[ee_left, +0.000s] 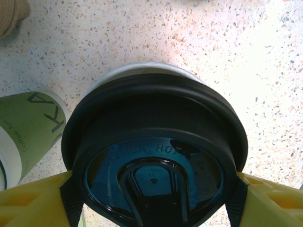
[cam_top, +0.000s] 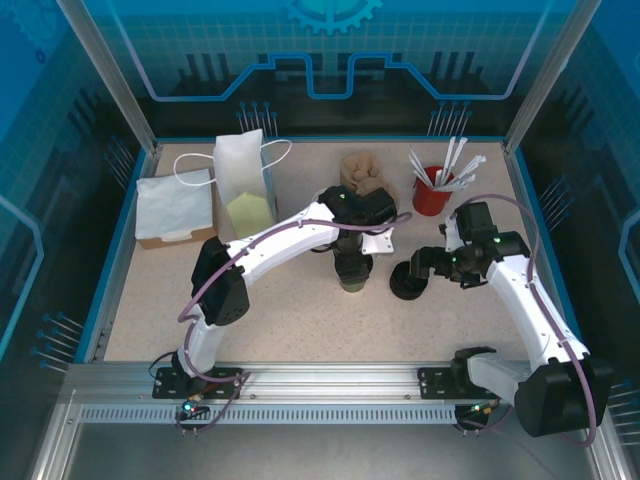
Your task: Pack the takeout coffee
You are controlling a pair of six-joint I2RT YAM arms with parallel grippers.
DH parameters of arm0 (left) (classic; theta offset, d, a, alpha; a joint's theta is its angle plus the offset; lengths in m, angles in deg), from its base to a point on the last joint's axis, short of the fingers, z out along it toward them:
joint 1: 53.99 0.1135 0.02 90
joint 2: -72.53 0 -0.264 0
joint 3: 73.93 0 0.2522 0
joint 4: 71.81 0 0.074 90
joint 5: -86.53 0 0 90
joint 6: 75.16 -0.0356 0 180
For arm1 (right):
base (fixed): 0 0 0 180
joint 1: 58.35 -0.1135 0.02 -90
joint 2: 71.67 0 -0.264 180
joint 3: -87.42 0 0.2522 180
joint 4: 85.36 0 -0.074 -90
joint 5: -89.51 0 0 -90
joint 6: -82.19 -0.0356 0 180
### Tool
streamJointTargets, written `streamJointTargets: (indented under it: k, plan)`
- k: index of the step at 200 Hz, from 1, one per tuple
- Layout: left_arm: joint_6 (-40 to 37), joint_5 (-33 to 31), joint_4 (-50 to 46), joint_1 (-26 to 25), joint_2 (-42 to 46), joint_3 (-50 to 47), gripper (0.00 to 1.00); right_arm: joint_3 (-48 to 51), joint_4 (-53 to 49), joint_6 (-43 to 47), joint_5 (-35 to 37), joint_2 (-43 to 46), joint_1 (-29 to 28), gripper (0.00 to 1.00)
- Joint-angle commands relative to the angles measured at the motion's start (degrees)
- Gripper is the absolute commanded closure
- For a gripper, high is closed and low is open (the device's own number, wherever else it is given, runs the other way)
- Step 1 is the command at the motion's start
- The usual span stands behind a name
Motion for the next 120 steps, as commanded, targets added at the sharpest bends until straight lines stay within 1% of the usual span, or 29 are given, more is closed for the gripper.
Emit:
streamJointTargets:
  k: [1, 50, 120]
  plan:
    - [-0.62, 0.66, -0.9, -0.37, -1.36, 2.3, 0.22, 0.61, 0.22, 0.84, -1.09, 0.23, 0.92, 0.05]
    - [-0.66, 0.83, -1.46, -0.39, -2.22, 2.52, 0.22, 0.61, 0.29, 0.94, -1.09, 0.18, 0.93, 0.05]
    - [-0.61, 0.14, -1.86, -0.38, -2.68, 2.8, 0.17, 0.79, 0.4, 1.02, -1.35, 0.27, 0.9, 0.05]
